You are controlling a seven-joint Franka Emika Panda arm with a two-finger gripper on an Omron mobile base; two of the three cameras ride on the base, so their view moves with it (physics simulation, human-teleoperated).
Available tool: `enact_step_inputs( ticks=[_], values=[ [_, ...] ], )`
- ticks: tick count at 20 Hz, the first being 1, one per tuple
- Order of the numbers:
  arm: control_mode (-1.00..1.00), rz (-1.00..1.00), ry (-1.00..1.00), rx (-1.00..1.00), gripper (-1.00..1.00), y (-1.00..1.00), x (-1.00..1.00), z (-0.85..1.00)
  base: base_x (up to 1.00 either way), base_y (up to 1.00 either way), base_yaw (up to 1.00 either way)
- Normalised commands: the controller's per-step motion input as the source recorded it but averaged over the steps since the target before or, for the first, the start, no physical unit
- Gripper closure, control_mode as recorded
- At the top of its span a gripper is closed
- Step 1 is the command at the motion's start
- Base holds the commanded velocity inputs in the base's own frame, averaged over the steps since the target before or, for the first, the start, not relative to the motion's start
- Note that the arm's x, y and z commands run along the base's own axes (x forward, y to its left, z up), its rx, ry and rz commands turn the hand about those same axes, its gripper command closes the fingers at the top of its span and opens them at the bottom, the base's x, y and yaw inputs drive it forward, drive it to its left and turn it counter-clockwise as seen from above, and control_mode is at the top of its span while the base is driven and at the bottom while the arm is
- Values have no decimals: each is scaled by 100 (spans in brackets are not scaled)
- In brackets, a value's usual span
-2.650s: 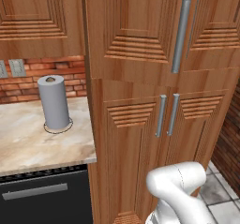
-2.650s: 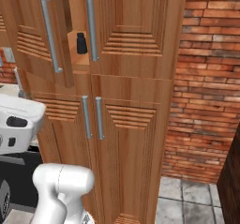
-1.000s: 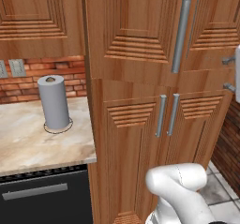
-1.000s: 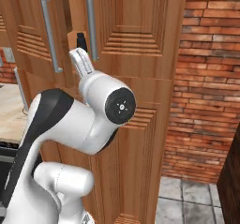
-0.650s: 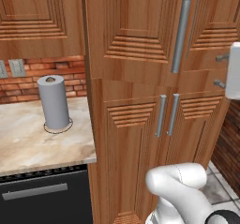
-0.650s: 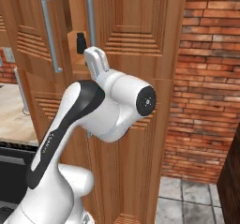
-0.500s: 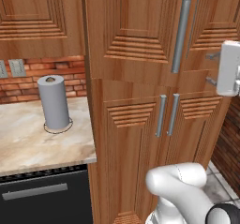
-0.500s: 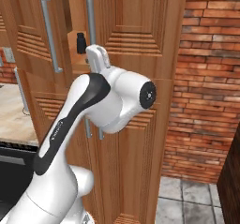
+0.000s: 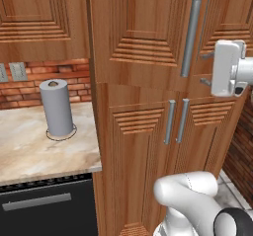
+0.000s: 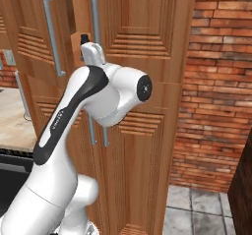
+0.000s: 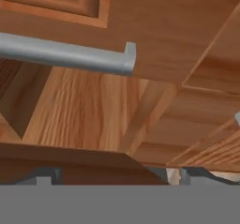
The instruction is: The dining table condiment station is running low on shaker. Refill the condiment station by opening the cabinet and taking the shaker from the cabinet and placing it on the dining table.
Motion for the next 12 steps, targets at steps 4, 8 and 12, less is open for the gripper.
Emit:
enact_step_inputs(
  ticks=[4,8,12],
  values=[
    [-100,0,0,0,-100,36,6,0,0,0,0],
    [-100,0,2,0,-100,33,24,0,0,0,0],
    [-100,3,2,0,-100,9,12,0,0,0,0]
  ],
)
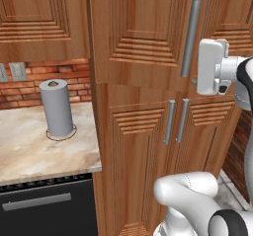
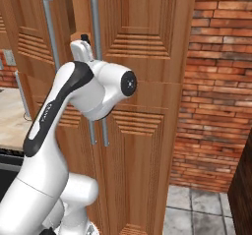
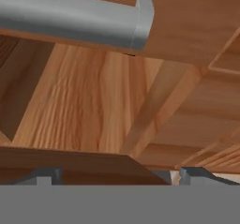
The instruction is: The dining table condiment station is running low on shaker. Refill the condiment station by opening the cabinet and taking the shaker from the cabinet and placing it on the dining table.
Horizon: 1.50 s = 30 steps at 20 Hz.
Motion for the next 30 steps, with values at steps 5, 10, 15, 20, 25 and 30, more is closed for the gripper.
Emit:
enact_step_inputs(
  ticks=[5,10,15,20,25,30],
  values=[
    [-100,7,0,0,-100,9,-4,0,0,0,0],
    [-100,10,-3,0,-100,35,-47,0,0,0,0],
    [-100,10,-7,0,-100,48,-78,0,0,0,0],
    [-100,7,-14,0,-100,65,-97,0,0,0,0],
    [-100,0,-9,-2,-100,94,-64,9,0,0,0],
    [-100,0,-4,-3,-100,100,-8,27,0,0,0]
  ],
)
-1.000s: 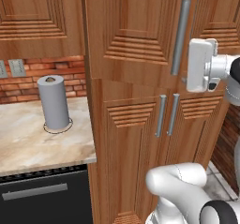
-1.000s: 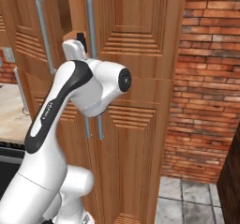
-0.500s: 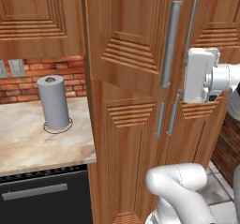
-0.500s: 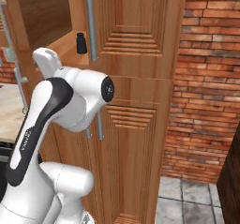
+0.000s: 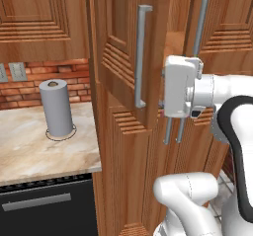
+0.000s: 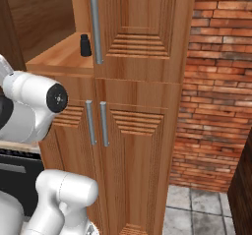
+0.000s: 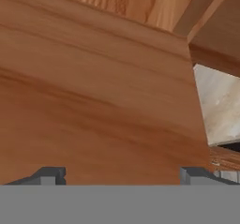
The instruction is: The dining table condiment station is running low on shaker. Refill the condiment station by opening the cabinet and taking the shaker from the cabinet and placing it on the dining table.
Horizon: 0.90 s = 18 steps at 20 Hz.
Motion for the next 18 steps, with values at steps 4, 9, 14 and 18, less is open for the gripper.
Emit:
enact_step_inputs(
  ticks=[4,9,14,18],
  values=[
    [-100,0,0,-1,-100,96,14,27,0,0,0],
    [-100,0,0,0,-100,76,19,29,0,0,0],
    [-100,1,-1,-1,-100,35,1,26,0,0,0],
    [-100,0,-5,0,-100,-46,-39,6,0,0,0]
  ],
)
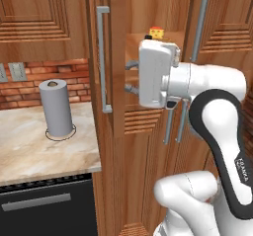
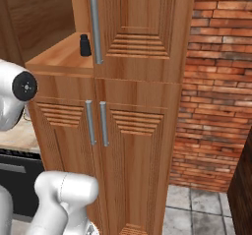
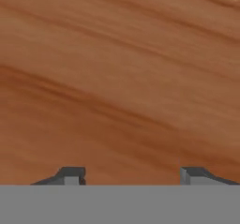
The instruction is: The dining table condiment station is running low on shaker. Refill the condiment station by opening the cabinet and taking the shaker from the cabinet and placing it on the dining table.
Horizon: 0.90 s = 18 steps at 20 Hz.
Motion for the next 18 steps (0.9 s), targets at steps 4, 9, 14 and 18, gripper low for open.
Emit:
enact_step_inputs(
  ticks=[4,9,14,18],
  values=[
    [-100,0,-9,-5,-100,-96,-44,0,0,0,0],
    [-100,-1,-15,-16,-100,-100,-65,0,0,0,0],
    [-100,-10,-23,-41,-100,-98,-49,0,0,0,0],
    [-100,-15,-22,-50,-100,-92,-23,7,0,0,0]
  ],
)
